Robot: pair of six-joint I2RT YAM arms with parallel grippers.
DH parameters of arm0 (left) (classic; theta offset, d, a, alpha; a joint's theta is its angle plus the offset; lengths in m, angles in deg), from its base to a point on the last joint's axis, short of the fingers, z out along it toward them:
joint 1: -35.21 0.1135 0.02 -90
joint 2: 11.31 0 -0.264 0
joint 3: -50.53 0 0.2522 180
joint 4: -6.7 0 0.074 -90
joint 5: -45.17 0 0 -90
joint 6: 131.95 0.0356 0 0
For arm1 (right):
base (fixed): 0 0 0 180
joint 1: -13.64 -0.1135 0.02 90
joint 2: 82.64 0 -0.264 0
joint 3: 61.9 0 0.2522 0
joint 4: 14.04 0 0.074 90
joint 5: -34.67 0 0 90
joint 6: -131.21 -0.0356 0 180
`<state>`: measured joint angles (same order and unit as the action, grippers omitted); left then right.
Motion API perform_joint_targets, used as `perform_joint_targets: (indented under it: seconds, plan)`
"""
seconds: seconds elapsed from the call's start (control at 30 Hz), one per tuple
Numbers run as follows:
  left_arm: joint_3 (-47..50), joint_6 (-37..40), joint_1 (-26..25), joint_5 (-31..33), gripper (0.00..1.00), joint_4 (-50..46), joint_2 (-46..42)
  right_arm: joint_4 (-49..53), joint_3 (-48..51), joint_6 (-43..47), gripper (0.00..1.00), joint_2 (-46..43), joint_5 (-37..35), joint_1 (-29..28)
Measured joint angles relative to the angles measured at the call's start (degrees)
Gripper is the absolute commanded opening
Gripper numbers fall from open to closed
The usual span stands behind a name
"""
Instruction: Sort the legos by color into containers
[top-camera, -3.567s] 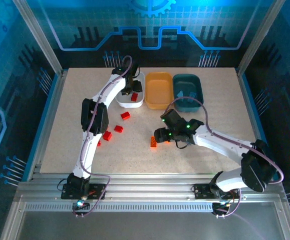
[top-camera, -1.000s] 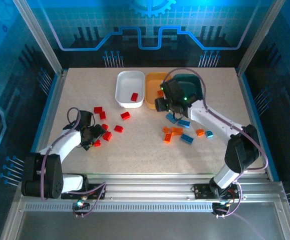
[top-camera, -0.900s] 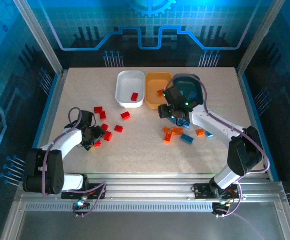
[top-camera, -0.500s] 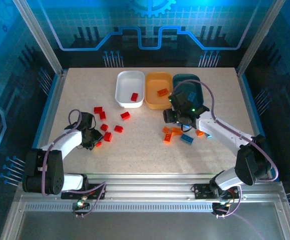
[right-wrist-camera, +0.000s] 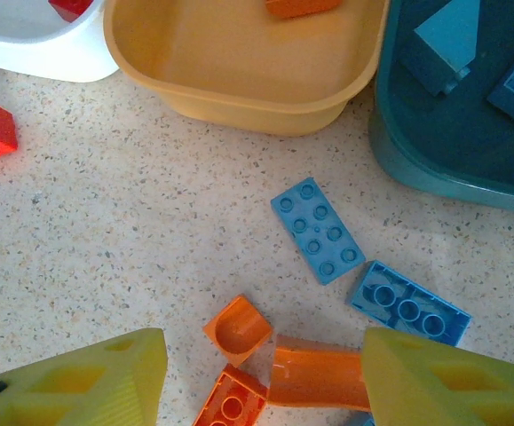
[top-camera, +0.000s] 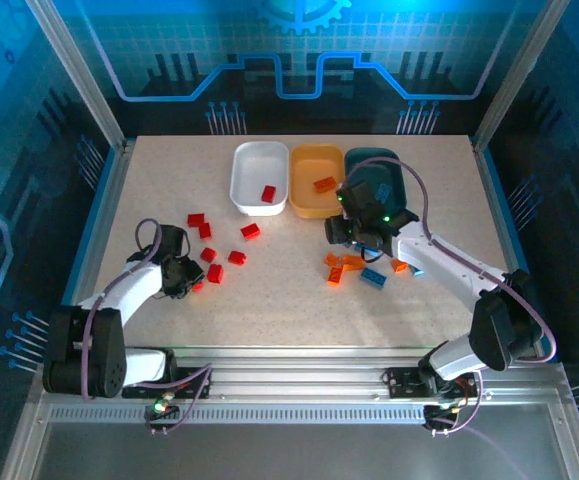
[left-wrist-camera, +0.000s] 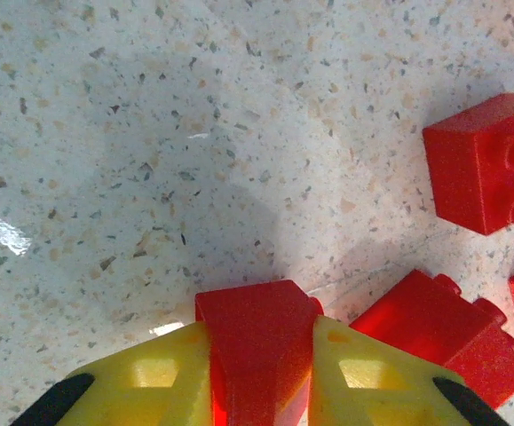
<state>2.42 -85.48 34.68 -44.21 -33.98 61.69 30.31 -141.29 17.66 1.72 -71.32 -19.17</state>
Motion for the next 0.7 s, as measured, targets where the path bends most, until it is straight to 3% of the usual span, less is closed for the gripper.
perform_joint_targets:
  seconds: [0.17,0.37,0.5,0.7]
  plan:
    - [-1.42,0.37,-0.81,0.66,0.26,-3.39,-5.35,-0.28,0.28,0.0,0.6,-0.04,-0.02,0.35]
    - [-10.6,0.63,-3.56,1.53,0.24,-5.6,-7.61,-1.81,3.89,-1.77,0.59,-0.68,0.42,2.99]
    - [-19.98,0.63,-6.91,1.42,0.25,-3.34,-0.92,-2.43,8.41,-4.68,0.59,-0.72,1.53,6.93]
    - [-41.03,3.13,-10.73,-0.87,0.27,0.48,18.88,-2.29,12.5,-7.39,0.61,-0.9,3.08,12.52]
